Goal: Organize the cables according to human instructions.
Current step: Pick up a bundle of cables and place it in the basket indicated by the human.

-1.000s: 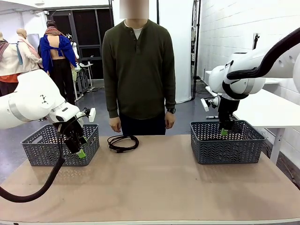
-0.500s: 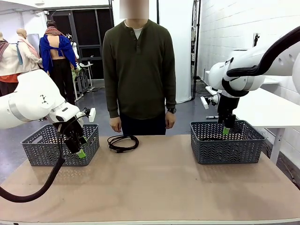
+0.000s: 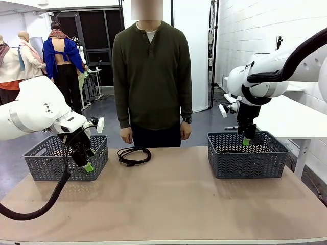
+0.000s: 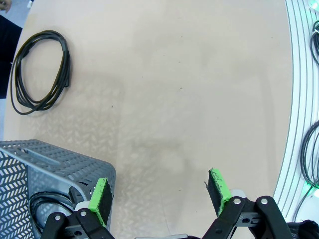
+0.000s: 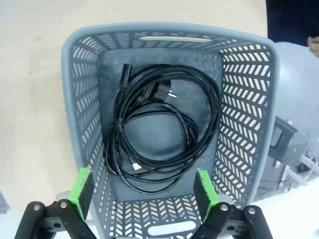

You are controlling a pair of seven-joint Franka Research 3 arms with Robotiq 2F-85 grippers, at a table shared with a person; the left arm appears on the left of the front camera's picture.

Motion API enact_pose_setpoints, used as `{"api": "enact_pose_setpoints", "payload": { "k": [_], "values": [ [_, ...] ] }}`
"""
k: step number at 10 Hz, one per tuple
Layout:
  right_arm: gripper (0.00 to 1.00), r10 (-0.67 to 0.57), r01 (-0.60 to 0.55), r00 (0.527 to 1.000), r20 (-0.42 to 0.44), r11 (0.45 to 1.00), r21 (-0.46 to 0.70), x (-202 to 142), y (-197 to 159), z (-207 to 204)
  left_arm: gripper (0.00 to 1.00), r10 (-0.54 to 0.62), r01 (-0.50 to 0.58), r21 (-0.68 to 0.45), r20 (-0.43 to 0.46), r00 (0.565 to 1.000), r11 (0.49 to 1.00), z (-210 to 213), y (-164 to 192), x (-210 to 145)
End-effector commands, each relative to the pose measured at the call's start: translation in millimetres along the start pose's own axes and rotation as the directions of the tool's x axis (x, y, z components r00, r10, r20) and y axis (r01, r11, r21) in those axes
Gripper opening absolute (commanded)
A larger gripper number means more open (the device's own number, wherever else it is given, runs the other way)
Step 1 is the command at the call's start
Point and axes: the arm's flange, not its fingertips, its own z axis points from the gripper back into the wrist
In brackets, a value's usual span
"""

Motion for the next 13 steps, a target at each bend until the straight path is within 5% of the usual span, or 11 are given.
{"api": "enact_pose_setpoints", "payload": {
  "k": [1, 7, 13],
  "values": [
    [1.0, -0.002, 0.002, 1.0, 0.0, 1.0, 0.0, -1, 0, 0, 1.0, 0.004, -0.004, -0.009, -0.004, 1.0, 1.0, 3, 0, 1],
    [1.0, -0.296, 0.293, 0.954, 0.05, 0.955, 0.055, 64, 57, 57, 1.0, 0.004, -0.004, -0.009, -0.004, 1.0, 1.0, 3, 0, 1],
    [1.0, -0.392, 0.408, 0.901, 0.186, 0.911, -0.056, 102, 153, 38, 1.0, 0.004, -0.004, -0.009, -0.004, 1.0, 1.0, 3, 0, 1]
  ]
}}
